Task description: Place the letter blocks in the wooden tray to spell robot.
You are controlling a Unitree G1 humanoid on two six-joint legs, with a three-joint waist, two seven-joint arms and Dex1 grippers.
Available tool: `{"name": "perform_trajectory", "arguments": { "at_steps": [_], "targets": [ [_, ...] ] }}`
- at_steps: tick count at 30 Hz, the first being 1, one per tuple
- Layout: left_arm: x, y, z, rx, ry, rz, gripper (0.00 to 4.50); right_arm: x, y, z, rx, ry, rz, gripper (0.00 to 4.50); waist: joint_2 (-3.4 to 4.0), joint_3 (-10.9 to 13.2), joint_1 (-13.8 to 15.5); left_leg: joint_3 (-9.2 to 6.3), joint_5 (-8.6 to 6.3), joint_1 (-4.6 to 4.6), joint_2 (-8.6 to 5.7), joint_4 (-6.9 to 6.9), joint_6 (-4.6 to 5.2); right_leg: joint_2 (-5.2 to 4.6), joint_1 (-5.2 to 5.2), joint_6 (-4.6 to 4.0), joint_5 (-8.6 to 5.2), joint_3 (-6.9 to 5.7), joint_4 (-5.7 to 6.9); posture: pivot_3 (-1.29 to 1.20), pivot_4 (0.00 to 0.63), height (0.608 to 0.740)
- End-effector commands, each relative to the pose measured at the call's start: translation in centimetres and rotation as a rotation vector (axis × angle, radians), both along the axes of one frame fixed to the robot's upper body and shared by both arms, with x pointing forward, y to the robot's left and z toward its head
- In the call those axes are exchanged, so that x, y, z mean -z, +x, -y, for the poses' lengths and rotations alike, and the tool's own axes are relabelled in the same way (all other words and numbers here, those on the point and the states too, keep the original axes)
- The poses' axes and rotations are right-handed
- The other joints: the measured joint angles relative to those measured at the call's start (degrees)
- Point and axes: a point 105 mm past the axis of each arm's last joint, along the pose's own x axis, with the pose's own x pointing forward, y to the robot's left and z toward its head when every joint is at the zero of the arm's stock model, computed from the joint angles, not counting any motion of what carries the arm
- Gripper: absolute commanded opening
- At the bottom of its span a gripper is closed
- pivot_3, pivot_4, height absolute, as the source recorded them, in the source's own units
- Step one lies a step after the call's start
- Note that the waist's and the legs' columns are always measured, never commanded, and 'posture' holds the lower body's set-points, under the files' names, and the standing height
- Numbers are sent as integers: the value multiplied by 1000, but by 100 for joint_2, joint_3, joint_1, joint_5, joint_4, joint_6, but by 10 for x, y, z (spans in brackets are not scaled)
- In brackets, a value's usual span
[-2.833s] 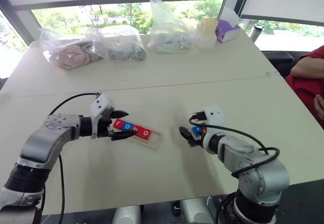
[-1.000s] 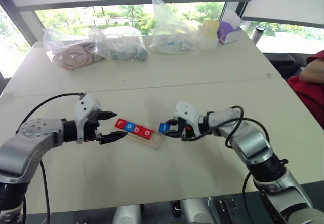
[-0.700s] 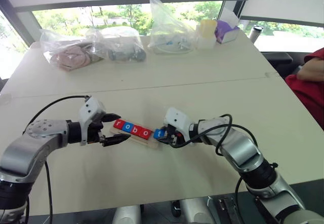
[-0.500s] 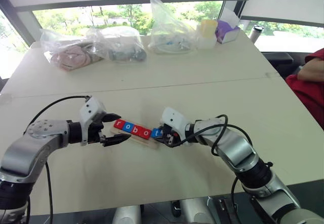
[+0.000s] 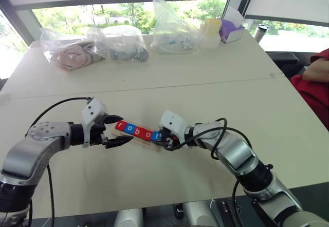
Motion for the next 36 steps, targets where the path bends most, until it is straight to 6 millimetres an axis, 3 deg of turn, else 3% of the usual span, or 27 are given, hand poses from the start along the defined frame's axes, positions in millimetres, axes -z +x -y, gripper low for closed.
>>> {"name": "perform_trajectory", "arguments": {
  "at_steps": [1,14,20,21,29,36],
  "targets": [
    [-4,1,1,8,10,34,4500,-10,-1,-9,-31,24,31,1147,0,0,0,0,0,0,0,0,0,0,0,0,0,0,0,0,150,740],
    [-1,2,-1,-4,27,39,4500,-12,-4,-15,-49,28,31,1147,0,0,0,-1,0,-1,0,0,0,0,0,0,0,-1,0,0,150,740],
    [-1,4,-2,-8,30,43,4500,-16,-2,-18,-29,50,19,4114,0,0,0,-1,0,-1,0,0,0,0,0,1,1,-1,0,0,150,740],
    [-1,4,-2,-8,30,44,4500,-16,-2,-18,-28,50,22,4445,0,0,1,-1,0,-1,0,0,0,0,0,1,1,-1,0,0,150,740],
    [-2,4,-4,-14,28,42,4500,-50,21,0,93,144,78,4445,0,0,2,-1,0,-2,0,2,0,-1,0,0,1,-1,0,0,150,740],
    [-3,5,-3,-12,23,43,4500,-29,27,18,126,38,141,4445,0,-1,3,-2,0,-4,0,-1,0,-1,-1,4,2,-3,-2,0,150,740]
  ]
}}
